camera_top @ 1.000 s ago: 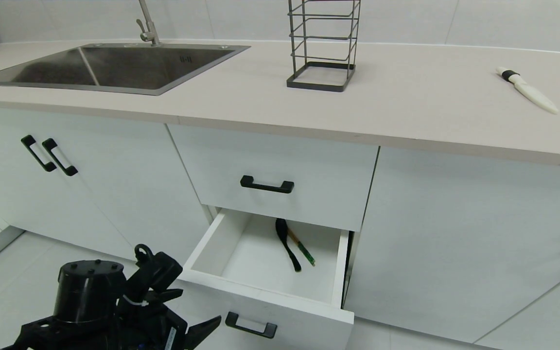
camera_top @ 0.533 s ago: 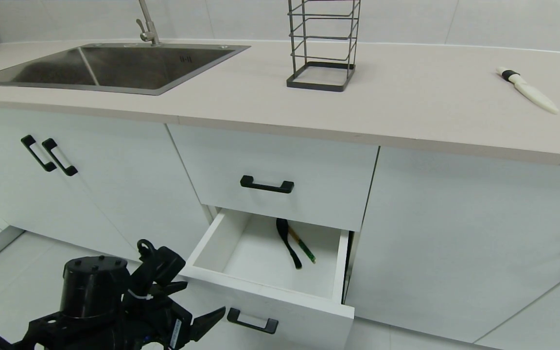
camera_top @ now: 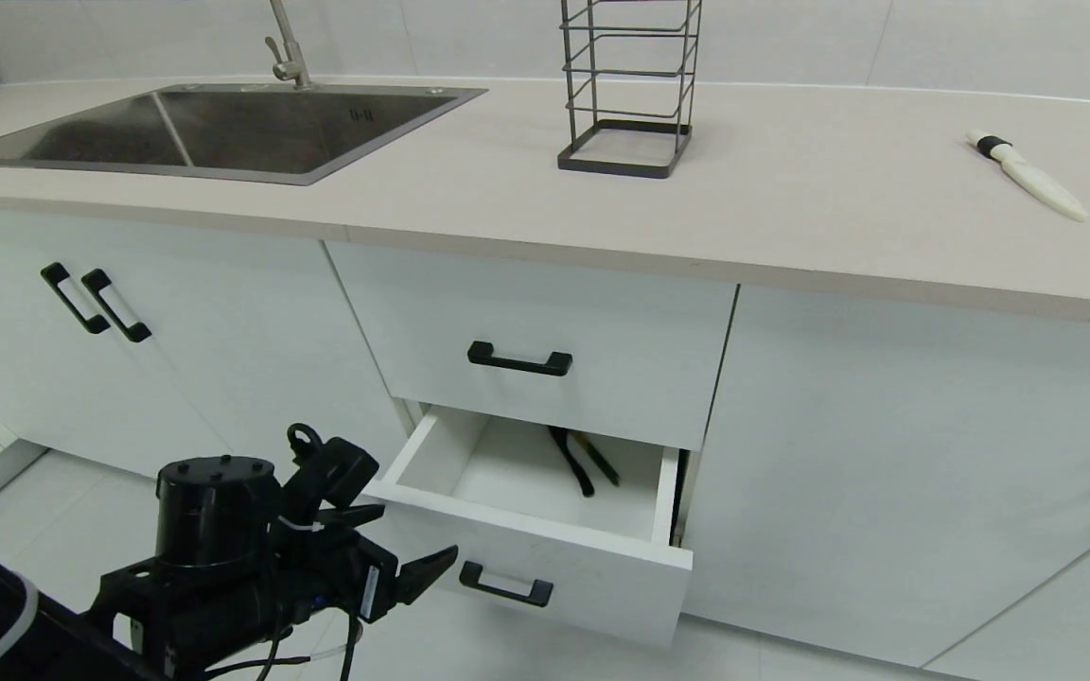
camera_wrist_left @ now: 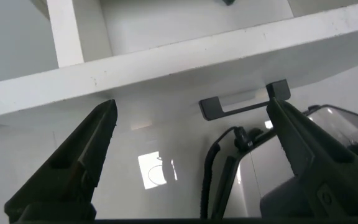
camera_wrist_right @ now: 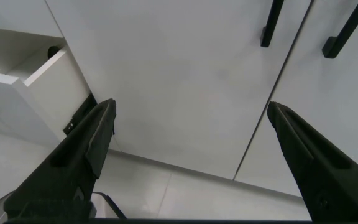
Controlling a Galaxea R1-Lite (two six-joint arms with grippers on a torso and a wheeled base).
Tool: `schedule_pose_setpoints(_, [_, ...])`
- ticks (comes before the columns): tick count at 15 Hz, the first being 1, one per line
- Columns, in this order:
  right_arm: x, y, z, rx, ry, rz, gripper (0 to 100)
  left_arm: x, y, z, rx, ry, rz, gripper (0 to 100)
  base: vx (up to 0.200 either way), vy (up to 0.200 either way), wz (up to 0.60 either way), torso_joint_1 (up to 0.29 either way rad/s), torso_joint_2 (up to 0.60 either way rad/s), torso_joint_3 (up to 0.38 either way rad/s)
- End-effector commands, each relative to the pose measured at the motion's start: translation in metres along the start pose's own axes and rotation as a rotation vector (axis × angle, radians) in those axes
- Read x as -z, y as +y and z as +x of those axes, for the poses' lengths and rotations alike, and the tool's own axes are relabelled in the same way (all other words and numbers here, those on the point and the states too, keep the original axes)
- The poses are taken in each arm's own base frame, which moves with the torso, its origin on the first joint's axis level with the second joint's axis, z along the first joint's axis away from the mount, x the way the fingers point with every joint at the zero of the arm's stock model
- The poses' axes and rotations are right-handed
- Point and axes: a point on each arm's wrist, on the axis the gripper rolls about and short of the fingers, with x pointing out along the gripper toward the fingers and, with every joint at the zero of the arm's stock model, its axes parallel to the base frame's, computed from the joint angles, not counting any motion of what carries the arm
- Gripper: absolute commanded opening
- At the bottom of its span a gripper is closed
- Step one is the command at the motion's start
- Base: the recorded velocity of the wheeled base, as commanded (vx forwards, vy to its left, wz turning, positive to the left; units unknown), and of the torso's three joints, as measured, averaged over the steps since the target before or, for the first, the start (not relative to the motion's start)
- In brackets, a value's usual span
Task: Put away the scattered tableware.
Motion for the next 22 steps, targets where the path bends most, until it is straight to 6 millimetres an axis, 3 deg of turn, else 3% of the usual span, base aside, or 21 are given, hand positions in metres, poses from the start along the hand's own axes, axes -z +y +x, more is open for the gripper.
schedule_pose_setpoints(1, [0.000, 0.000, 0.000, 0.001, 0.001, 0.000, 100, -0.004, 0.002, 0.007, -0.003, -0.014, -0.001, 100, 0.000, 0.000, 0.00, 0.000, 0.00, 0.000])
schedule_pose_setpoints(9, [0.000, 0.000, 0.000, 0.001, 0.001, 0.000, 100, -0.017, 0.010, 0.042, -0.015, -0.122, -0.037, 100, 0.000, 0.000, 0.00, 0.000, 0.00, 0.000])
schedule_pose_setpoints(22, [0.000, 0.000, 0.000, 0.001, 0.001, 0.000, 100, -0.032, 0.019, 0.077, -0.022, -0.230, -0.039, 100, 0.000, 0.000, 0.00, 0.000, 0.00, 0.000])
